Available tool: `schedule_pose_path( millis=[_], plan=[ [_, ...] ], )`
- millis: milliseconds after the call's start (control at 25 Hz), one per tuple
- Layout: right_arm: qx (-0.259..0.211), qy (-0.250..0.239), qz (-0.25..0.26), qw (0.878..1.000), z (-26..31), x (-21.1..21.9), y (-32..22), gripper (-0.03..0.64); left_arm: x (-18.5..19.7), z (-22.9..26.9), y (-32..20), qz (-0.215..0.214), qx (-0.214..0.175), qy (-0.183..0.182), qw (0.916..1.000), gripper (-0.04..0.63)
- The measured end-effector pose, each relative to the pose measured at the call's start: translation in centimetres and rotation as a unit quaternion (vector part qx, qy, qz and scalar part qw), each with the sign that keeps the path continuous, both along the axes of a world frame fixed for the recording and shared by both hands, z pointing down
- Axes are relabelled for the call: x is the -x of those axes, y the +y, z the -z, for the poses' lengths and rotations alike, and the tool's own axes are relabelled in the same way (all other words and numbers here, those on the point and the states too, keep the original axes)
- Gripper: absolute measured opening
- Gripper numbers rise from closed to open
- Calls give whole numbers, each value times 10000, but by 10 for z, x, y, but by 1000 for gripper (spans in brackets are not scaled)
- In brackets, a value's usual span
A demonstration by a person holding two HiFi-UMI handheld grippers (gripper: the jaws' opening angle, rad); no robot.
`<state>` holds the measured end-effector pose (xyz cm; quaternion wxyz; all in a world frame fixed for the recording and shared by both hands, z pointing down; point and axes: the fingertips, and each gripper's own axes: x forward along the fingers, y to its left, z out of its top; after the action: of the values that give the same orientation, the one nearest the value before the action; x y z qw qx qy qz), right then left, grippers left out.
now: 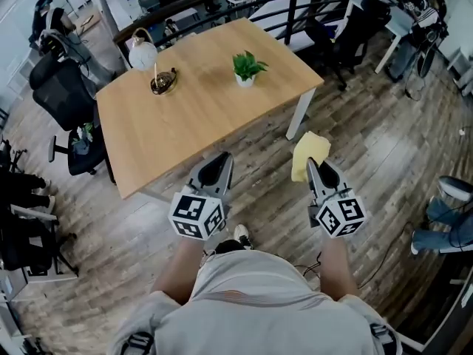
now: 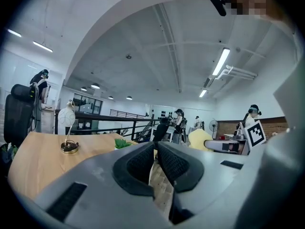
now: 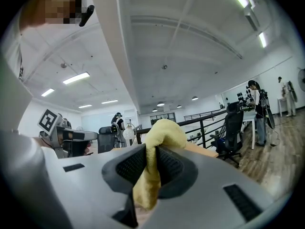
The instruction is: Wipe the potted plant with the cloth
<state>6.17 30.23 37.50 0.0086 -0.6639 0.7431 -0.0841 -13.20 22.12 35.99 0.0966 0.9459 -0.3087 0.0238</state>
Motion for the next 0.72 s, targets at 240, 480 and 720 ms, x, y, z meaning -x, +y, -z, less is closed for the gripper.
schedule_pose_path(
  millis=[240,480,720],
  plan=[
    [28,57,59,10000,-3,8,-74,107,13,-7,-75,104,83,59,9999,34],
    [223,81,103,9997,-13,0,-124,107,6,-15,-122,99,160,122,9997,34],
    [279,155,377,9988,-21,-17,-180,107,-7,-28,-170,372,300,180,9987,34]
  ],
)
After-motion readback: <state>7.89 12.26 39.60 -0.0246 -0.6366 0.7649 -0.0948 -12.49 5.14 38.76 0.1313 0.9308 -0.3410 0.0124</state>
